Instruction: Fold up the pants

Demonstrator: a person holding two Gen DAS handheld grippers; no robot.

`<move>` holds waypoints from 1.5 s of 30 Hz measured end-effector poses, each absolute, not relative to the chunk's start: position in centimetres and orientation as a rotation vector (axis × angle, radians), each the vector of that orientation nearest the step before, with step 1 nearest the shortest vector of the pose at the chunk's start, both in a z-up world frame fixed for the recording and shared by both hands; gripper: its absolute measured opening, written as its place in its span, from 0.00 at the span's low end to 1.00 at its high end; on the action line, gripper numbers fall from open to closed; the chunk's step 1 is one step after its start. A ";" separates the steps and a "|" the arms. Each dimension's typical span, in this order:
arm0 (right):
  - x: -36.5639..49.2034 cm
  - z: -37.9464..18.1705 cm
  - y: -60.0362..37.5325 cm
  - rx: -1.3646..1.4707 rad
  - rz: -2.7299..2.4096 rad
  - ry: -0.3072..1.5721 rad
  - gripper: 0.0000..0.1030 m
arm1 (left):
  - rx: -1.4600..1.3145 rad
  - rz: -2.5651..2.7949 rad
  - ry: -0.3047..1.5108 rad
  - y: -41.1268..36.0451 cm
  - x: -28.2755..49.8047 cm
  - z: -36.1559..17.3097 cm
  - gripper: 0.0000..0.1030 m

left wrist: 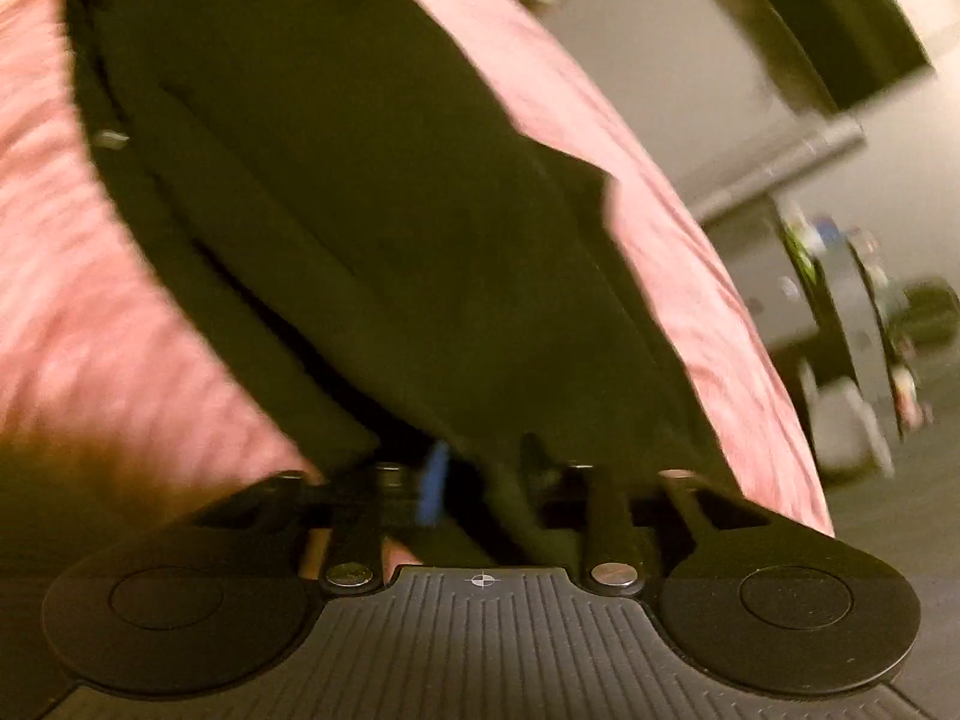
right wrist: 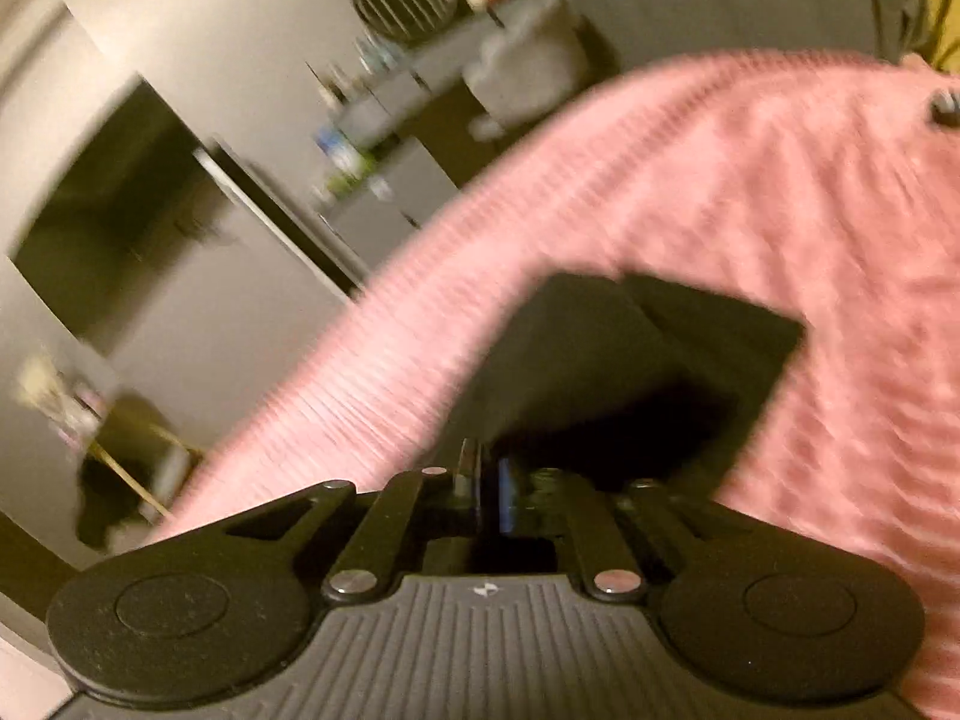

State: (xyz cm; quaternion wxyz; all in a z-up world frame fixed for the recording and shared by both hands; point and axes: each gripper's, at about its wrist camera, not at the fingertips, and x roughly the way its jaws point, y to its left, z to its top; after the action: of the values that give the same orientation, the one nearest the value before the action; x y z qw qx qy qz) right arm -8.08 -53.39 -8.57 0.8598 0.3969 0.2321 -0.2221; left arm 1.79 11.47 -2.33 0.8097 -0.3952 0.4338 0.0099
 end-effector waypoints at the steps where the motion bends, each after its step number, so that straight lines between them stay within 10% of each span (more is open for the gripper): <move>1: -8.2 -9.4 -53.8 0.879 -0.455 0.497 0.20 | -0.879 0.044 0.894 12.3 1.5 -2.1 0.63; 4: -9.2 -10.2 -54.3 0.979 -0.431 0.436 0.44 | -0.934 0.103 0.827 14.3 1.1 -1.1 0.78; 11: -9.4 -11.5 -57.2 1.203 -0.413 0.305 0.48 | -0.939 0.201 0.770 16.7 1.6 0.3 0.80; 18: -6.7 -6.9 -57.4 0.839 -0.547 0.374 0.06 | -0.807 0.186 0.783 14.6 2.6 0.5 0.80; 26: -4.5 -5.6 -53.7 0.320 -0.738 0.566 0.07 | -0.731 0.175 0.798 13.3 2.8 0.7 0.83; 45: -5.1 -6.3 -52.5 0.251 -0.740 0.598 0.07 | -0.752 0.205 0.856 13.8 3.4 -0.2 0.87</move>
State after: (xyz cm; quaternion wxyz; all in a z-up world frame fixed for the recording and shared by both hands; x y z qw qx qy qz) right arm -5.10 -52.46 -6.29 0.8814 0.1207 0.2873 -0.3551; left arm 3.40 13.79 -0.24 0.8371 -0.3555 0.4043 0.0968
